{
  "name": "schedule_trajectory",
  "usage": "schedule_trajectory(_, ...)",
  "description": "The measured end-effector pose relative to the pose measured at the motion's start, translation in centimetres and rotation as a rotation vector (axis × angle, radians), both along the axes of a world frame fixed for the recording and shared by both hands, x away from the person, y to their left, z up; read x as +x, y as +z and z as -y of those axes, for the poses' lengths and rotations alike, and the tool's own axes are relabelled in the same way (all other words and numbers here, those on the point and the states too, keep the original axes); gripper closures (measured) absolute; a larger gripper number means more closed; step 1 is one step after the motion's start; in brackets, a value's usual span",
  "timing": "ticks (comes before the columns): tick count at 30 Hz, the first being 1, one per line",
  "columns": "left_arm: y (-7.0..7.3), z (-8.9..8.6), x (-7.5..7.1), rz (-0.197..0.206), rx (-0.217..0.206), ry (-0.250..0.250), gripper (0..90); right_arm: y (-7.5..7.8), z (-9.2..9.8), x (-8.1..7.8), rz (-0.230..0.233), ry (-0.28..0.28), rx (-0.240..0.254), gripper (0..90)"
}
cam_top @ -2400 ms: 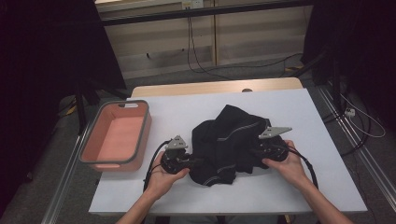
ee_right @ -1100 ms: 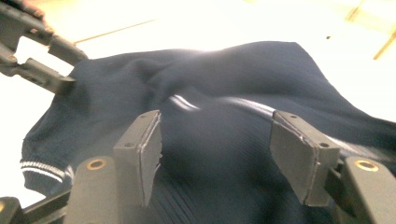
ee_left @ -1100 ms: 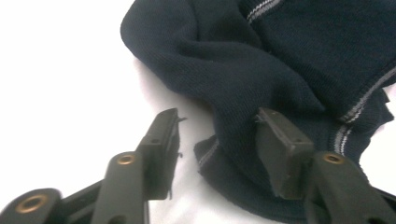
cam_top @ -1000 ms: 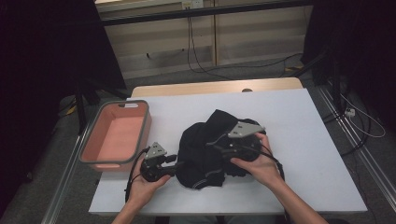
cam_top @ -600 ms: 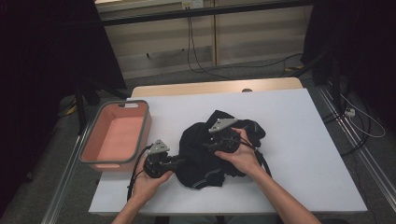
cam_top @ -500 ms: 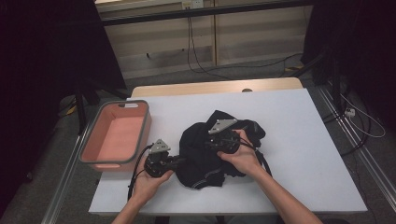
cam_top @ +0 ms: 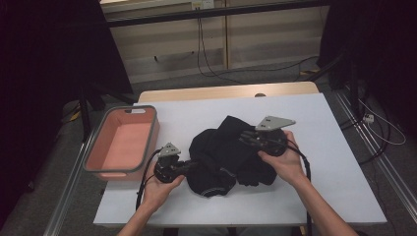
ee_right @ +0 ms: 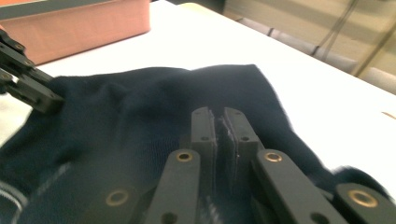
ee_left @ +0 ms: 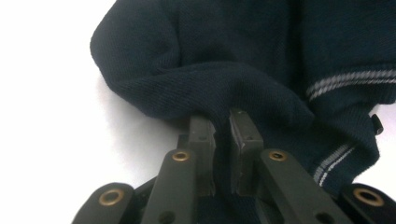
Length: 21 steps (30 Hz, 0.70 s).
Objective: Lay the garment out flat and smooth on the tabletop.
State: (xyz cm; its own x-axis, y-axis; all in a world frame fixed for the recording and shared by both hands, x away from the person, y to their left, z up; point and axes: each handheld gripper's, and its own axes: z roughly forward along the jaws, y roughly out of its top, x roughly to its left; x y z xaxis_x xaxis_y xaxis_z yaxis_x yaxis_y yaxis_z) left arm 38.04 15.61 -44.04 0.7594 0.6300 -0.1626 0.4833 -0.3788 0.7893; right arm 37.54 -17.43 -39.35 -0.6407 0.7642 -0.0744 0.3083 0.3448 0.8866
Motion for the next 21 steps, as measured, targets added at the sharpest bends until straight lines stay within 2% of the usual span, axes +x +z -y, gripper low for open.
schedule_trajectory(6, 0.3, 0.1, 0.3, 0.006, -0.014, 0.029, 81.8, 1.0, 4.1, -1.2, 0.046, -0.084, 0.034, 83.9)
schedule_trajectory(9, 0.7, 0.2, 0.6, 0.01, -0.029, 0.039, 82.0, 1.7, 6.5, -1.6, 0.073, -0.132, 0.068, 84.0)
schedule_trajectory(12, 1.2, 0.6, 1.0, 0.003, -0.062, 0.032, 82.3, 2.1, 8.5, -2.2, 0.094, -0.176, 0.08, 84.2)
schedule_trajectory(14, 1.5, 1.2, 0.8, 0.008, -0.064, 0.021, 82.3, 2.1, 9.7, -2.5, 0.099, -0.205, 0.084, 84.2)
schedule_trajectory(17, 1.7, 1.9, 0.6, 0.014, -0.065, 0.009, 82.2, 1.2, 11.7, -3.1, 0.092, -0.251, 0.076, 84.3)
schedule_trajectory(19, 1.5, 2.3, 0.6, 0.028, -0.034, 0.002, 82.1, 0.1, 12.5, -3.5, 0.063, -0.268, 0.062, 84.3)
schedule_trajectory(21, 1.0, 2.6, 0.6, 0.014, -0.021, -0.019, 81.3, -1.0, 13.0, -3.8, 0.038, -0.271, 0.055, 84.2)
